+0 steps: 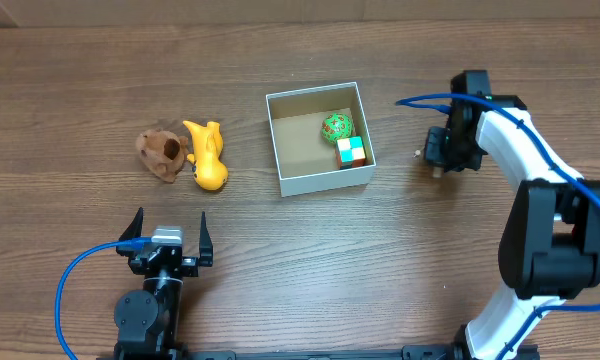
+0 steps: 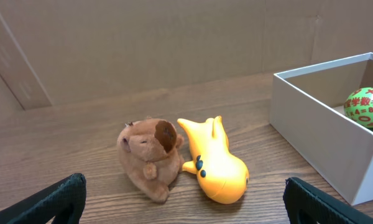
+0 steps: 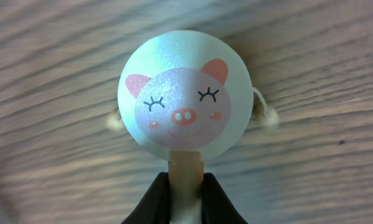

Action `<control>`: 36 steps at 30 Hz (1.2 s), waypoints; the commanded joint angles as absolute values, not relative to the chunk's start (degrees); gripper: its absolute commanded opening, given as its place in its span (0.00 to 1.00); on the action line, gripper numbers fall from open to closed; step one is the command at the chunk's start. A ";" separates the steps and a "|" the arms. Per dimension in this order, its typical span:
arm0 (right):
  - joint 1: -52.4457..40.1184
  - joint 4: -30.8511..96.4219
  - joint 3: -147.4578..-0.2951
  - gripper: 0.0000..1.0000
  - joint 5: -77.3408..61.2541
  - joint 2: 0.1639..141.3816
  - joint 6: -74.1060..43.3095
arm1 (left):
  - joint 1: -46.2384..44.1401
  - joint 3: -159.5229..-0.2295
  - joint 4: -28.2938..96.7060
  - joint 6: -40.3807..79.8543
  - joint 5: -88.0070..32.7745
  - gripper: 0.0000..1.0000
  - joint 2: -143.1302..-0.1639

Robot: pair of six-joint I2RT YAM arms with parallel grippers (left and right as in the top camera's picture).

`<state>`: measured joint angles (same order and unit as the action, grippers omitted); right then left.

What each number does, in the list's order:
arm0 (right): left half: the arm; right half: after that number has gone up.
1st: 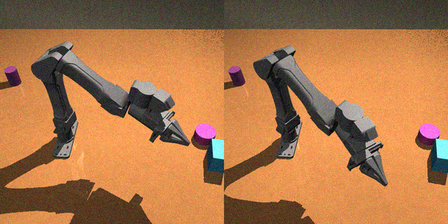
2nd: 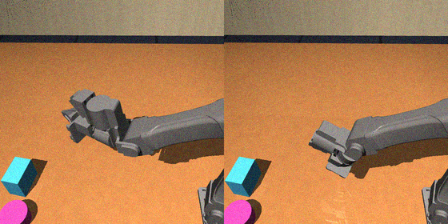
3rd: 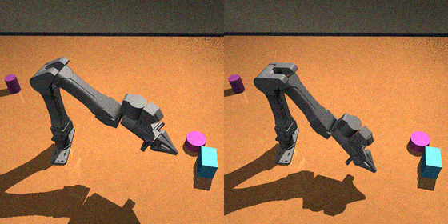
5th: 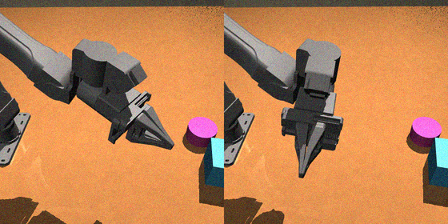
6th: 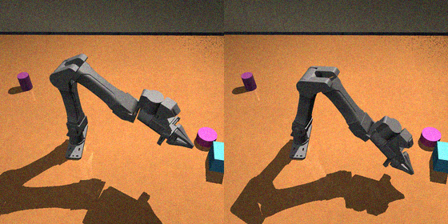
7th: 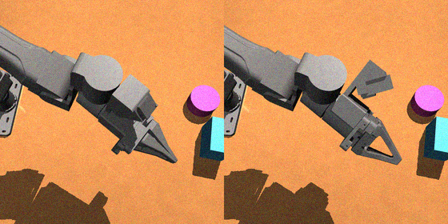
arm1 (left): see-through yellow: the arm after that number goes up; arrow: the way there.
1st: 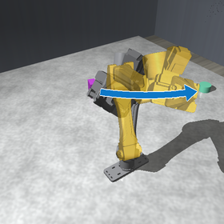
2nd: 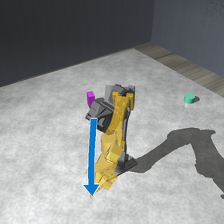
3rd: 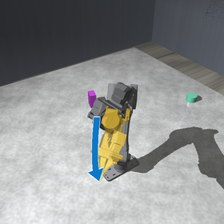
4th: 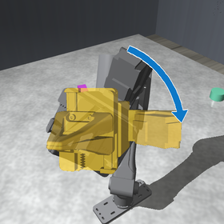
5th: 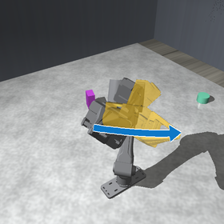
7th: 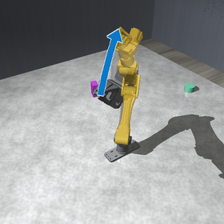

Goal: Pack container
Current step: 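Close the right gripper on the drum's wooden stick and lift, then carry the pig drum left over the white box and lower it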

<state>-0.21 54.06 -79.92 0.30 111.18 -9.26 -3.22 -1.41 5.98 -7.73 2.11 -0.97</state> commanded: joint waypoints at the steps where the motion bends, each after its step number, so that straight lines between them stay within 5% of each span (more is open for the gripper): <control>1: -4.45 56.18 -86.06 0.11 1.02 105.84 -7.55 | -2.79 -1.06 5.78 -8.60 1.45 1.00 -0.69; 13: -18.98 63.61 -101.30 0.11 7.70 104.14 -6.98 | -2.79 -1.06 5.78 -8.60 1.43 1.00 -0.69; 36: -32.47 53.41 -98.26 0.13 4.34 113.32 -7.22 | -2.79 -1.06 5.78 -8.60 1.45 1.00 -0.69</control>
